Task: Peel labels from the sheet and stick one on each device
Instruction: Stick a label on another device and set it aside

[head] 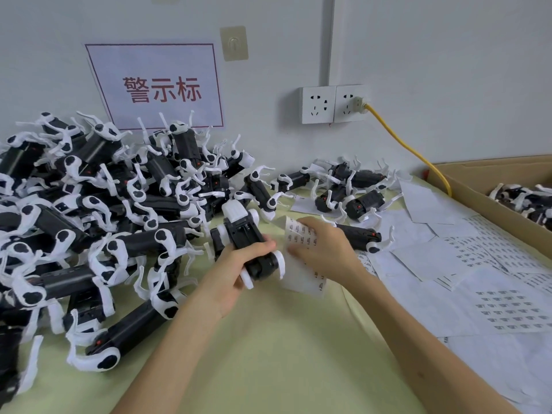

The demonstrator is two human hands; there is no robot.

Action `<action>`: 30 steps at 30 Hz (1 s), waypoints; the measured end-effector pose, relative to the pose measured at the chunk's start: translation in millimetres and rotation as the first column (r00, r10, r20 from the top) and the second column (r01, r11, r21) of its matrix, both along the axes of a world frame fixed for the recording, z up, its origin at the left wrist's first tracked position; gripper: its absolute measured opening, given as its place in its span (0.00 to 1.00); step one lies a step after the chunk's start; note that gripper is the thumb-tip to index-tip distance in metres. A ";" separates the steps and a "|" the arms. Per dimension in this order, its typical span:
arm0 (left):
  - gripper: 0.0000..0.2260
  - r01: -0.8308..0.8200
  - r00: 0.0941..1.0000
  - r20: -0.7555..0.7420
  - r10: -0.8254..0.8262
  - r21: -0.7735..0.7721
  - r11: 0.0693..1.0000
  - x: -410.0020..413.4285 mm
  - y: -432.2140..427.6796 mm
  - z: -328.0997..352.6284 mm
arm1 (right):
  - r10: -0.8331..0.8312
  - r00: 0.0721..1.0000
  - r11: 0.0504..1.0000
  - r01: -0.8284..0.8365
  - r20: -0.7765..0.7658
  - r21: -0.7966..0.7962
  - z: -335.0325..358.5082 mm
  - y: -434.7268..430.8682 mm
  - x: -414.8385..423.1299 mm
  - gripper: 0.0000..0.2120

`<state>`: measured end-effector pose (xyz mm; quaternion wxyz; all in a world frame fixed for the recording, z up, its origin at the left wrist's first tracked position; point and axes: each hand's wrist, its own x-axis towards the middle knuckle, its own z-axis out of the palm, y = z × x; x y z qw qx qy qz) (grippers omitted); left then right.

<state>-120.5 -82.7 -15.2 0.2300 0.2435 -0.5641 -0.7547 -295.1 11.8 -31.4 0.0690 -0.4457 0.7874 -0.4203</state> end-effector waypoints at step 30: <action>0.23 -0.024 1.000 -0.004 0.024 -0.196 0.980 -0.2 7.6 -0.8 | 0.142 0.976 0.933 -0.188 -0.167 -0.307 10.0 6.6 6.6 0.08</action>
